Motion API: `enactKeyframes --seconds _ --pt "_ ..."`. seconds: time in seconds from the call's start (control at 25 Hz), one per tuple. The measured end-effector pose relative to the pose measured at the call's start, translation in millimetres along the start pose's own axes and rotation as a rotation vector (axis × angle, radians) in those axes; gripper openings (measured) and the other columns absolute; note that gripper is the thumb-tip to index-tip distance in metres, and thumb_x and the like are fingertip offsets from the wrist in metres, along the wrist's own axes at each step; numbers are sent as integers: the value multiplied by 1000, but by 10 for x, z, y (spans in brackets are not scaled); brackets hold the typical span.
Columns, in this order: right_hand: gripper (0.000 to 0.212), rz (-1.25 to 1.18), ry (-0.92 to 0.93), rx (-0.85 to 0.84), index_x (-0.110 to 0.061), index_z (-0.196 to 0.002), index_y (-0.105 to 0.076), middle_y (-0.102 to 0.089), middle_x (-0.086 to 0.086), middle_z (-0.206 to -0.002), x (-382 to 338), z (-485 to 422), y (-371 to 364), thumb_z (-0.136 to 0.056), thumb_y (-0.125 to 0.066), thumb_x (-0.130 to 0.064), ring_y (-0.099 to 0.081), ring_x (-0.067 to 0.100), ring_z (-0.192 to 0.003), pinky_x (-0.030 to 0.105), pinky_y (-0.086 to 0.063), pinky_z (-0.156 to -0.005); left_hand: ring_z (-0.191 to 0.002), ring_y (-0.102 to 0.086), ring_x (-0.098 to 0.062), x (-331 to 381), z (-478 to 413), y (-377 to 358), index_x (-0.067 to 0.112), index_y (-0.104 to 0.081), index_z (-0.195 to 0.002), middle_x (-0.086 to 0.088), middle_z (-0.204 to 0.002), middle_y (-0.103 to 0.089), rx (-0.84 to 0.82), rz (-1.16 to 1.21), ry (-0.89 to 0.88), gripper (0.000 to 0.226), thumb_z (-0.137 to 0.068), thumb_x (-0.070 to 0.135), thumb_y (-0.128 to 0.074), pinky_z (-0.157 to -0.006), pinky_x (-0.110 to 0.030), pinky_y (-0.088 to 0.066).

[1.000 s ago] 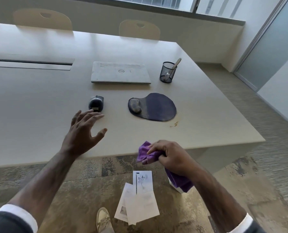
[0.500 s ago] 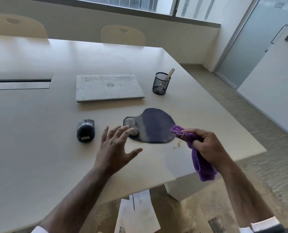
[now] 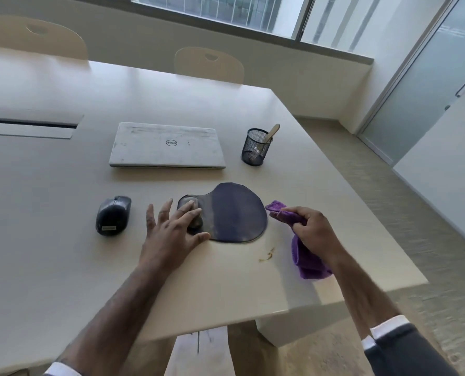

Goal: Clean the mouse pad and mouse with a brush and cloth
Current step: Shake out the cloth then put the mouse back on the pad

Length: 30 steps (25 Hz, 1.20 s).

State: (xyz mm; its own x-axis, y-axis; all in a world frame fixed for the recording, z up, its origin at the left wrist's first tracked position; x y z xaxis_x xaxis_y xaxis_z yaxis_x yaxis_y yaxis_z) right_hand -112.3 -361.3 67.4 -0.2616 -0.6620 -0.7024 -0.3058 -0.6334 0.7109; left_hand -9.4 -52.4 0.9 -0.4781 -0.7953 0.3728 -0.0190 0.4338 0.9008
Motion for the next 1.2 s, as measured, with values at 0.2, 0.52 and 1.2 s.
enactKeyframes --seconds 0.2,0.52,1.2 --pt "55 84 89 -42 -16 -124 -74 -70 3 -132 140 -75 -165 -81 -51 9 -60 16 -128 17 -37 -106 -157 -6 -22 -6 -70 -20 36 -44 -152 17 -163 -34 -5 12 41 72 -90 73 -49 -122 -56 13" --pt "52 30 227 -94 -15 -123 -75 -66 1 -139 95 336 -412 -82 -55 9 -57 10 -133 17 -35 -117 -157 -6 -20 18 -62 0 36 -43 -152 16 -163 -34 6 19 39 69 -92 68 -53 -123 -54 12" --pt "51 -184 337 -370 -20 -121 -75 -66 -9 -135 -398 1423 -930 -82 -57 8 -50 -9 -133 15 -41 -113 -157 -6 -21 4 -57 -27 34 -43 -153 12 -164 -33 -2 29 34 69 -93 67 -54 -125 -52 4"
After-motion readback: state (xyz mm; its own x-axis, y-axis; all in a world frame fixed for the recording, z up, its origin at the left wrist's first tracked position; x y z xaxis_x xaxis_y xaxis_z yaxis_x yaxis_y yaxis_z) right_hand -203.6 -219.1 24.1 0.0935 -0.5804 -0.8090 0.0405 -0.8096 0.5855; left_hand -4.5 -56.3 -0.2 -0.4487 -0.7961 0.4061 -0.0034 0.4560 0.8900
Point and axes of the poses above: each hand's wrist, its own z-axis away from the middle knuckle, its own y-axis out of the back of the hand, x = y × z, the point moved 5 cm from there along -z, towards the middle knuckle
